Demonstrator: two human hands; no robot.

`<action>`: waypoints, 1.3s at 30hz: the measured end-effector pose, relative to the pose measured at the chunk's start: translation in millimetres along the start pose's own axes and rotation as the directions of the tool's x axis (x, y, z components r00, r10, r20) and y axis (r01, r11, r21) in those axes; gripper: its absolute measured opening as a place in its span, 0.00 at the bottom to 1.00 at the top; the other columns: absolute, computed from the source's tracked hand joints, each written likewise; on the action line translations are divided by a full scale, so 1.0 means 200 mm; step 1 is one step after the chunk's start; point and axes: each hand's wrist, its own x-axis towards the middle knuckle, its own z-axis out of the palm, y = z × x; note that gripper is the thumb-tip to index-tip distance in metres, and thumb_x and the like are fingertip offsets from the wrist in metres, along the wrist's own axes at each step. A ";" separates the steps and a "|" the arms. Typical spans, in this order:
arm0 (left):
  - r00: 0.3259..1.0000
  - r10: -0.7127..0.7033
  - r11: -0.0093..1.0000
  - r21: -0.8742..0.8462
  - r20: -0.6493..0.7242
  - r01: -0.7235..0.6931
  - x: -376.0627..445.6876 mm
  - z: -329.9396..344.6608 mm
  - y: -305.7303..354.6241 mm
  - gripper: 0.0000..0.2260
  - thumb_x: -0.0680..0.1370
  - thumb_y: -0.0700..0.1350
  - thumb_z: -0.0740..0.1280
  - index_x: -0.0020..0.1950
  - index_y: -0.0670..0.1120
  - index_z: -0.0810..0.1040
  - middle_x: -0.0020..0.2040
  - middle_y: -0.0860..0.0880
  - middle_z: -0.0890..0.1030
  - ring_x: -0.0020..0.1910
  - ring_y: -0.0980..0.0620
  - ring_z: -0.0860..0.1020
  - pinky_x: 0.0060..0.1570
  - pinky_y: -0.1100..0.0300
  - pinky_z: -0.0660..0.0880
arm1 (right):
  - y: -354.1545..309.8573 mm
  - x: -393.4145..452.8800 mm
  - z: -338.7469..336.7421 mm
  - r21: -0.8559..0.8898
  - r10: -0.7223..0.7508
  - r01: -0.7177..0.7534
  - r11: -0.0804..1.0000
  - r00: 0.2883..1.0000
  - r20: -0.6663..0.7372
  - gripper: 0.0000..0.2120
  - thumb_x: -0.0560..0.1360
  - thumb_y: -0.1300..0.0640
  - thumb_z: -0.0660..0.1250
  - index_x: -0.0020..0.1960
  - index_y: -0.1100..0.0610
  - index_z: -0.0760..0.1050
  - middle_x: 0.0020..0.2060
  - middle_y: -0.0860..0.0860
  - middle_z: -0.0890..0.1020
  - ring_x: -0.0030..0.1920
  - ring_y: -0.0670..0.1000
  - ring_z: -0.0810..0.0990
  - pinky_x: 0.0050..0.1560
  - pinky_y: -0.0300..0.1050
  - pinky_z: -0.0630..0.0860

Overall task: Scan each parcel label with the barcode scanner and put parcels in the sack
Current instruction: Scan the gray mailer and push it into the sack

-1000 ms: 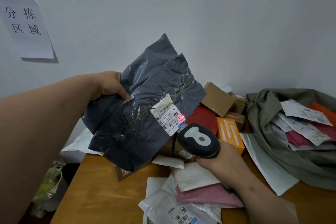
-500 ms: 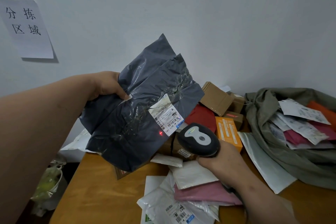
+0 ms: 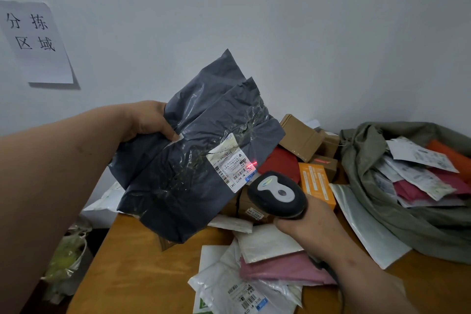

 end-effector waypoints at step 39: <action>0.936 -0.038 0.765 -0.592 0.351 0.254 0.40 1.15 0.49 0.14 0.74 0.42 0.73 0.58 0.39 0.81 0.44 0.39 0.86 0.46 0.40 0.82 0.42 0.48 0.77 | 0.50 -0.16 -0.47 0.789 0.618 -0.181 0.587 0.729 -0.293 0.08 0.72 0.61 0.74 0.51 0.56 0.81 0.49 0.57 0.85 0.53 0.59 0.83 0.62 0.66 0.76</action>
